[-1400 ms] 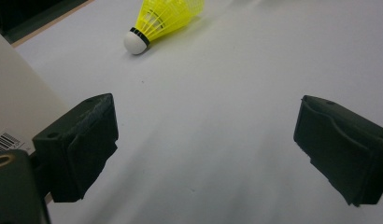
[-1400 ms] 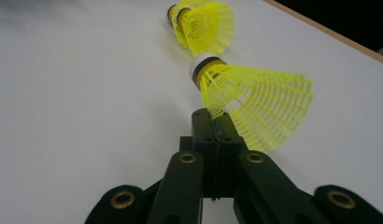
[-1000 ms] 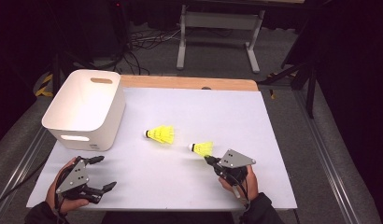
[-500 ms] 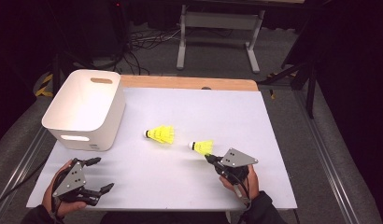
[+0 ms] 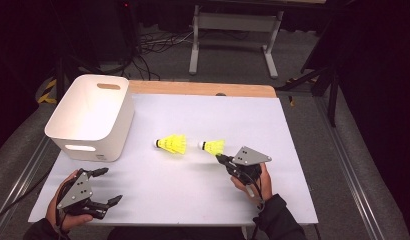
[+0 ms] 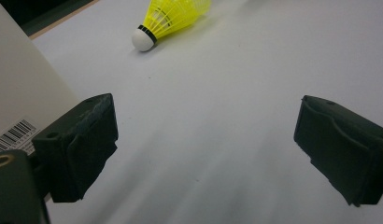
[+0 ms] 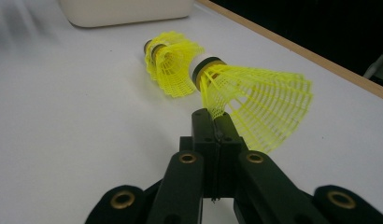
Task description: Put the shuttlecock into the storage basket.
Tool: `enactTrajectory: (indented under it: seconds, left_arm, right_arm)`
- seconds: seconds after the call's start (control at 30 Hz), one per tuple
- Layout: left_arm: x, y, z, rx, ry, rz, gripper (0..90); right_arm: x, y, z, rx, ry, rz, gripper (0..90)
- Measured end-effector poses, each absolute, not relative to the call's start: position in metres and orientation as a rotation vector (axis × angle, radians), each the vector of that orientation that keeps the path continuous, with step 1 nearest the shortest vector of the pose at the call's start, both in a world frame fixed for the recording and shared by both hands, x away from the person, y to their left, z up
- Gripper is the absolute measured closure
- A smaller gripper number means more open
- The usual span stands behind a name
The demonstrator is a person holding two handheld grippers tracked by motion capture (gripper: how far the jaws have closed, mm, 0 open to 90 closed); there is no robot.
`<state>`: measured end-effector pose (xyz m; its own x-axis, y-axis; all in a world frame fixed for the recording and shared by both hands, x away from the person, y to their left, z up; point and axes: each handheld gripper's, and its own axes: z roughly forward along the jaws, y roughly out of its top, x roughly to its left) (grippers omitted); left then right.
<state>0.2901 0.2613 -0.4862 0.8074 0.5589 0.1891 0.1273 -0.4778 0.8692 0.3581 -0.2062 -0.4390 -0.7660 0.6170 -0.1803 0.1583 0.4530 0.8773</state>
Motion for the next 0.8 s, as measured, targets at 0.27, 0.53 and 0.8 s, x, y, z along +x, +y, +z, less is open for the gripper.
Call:
enactTrajectory:
  seconds: [0.27, 0.53, 0.8]
  left_arm:
    - [0.289, 0.261, -0.486, 2.025, 0.501, 0.571, 6.9]
    - [0.29, 0.26, -0.486, 2.03, 0.495, 0.564, 6.9]
    - [0.29, 0.259, -0.486, 2.036, 0.487, 0.56, 6.9]
  right_arm:
    - [0.376, -0.186, -0.446, 0.621, 2.281, 1.235, 90.0]
    - [0.39, -0.166, -0.453, 0.615, 2.33, 1.219, 90.0]
    - [0.399, -0.153, -0.458, 0.638, 2.372, 1.211, 90.0]
